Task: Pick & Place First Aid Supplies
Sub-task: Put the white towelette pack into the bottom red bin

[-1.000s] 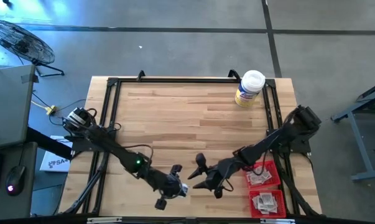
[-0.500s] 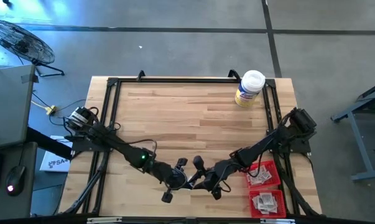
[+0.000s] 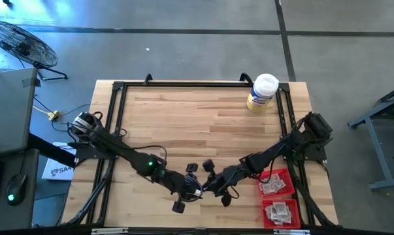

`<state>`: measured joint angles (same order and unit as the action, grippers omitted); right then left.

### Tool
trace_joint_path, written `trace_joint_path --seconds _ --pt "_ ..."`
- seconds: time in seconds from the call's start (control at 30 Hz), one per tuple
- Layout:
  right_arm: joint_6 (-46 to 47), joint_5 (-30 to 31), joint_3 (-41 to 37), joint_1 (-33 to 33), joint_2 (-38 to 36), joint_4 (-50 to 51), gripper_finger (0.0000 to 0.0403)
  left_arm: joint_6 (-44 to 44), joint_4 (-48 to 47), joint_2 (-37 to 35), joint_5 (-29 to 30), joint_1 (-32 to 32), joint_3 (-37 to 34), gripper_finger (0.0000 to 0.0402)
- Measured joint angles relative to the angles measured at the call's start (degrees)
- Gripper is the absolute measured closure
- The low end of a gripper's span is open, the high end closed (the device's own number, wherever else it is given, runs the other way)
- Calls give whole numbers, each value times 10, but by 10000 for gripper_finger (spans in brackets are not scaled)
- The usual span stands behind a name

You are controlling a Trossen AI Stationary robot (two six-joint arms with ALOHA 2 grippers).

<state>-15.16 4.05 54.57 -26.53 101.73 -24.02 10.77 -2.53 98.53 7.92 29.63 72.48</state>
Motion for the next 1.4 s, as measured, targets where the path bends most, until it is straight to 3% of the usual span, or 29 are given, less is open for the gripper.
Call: trace_joint_path --seconds 0.07,0.23,0.37,0.57,0.73,1.0,1.23,1.4 --pt "13 18 0 -1 -10 25 398 4 -62 0 17 0 25 259" --pt "47 143 0 -18 -68 148 398 40 -175 0 49 0 57 201" --pt "117 165 0 -51 -143 290 397 87 -226 0 77 0 57 188" --pt "327 102 0 -114 -268 539 400 151 -292 0 82 0 57 186" --pt "585 -34 0 -168 -344 696 393 165 -291 0 82 0 57 186" --pt "741 -68 0 -272 -325 669 399 165 -289 0 82 0 57 186" --pt "805 -95 0 -287 -266 626 389 146 -289 0 82 0 57 186" --pt "874 -168 0 -287 -209 625 388 146 -287 0 82 0 57 186"
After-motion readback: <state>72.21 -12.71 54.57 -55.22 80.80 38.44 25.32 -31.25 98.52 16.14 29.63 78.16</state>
